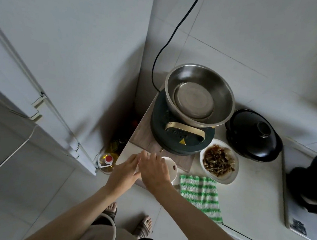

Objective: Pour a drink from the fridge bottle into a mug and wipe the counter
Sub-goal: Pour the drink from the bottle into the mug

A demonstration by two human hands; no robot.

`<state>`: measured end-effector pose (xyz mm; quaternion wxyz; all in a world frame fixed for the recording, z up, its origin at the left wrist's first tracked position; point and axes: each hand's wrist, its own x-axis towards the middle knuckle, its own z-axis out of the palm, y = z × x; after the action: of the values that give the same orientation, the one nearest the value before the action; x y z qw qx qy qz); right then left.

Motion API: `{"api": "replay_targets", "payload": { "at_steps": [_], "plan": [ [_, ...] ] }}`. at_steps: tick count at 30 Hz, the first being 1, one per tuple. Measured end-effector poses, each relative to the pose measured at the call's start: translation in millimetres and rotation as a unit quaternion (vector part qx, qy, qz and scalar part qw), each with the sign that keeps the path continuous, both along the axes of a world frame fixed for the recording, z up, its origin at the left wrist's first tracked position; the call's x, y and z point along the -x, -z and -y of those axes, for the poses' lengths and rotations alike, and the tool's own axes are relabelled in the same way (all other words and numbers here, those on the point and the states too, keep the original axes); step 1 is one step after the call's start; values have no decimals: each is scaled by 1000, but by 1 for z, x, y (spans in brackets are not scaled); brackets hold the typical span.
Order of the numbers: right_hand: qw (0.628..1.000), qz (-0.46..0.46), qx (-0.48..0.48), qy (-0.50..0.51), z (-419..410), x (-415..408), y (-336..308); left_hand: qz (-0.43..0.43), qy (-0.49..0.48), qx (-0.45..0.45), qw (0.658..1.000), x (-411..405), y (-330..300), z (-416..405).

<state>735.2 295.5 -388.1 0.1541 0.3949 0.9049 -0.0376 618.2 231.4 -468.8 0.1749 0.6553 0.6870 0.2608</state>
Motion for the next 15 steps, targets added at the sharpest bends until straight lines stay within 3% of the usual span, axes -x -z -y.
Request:
{"api": "replay_targets", "payload": {
  "at_steps": [6,10,15],
  "plan": [
    [994,-10,17,-110,-14,-13,-15,-12,14,17,1000,5,-4,-2],
    [998,-42,-25,40,-8,7,-35,-52,5,9,999,3,-9,-4],
    [996,74,9,41,-1,19,-32,-30,4,19,999,4,2,-8]
  ]
}}
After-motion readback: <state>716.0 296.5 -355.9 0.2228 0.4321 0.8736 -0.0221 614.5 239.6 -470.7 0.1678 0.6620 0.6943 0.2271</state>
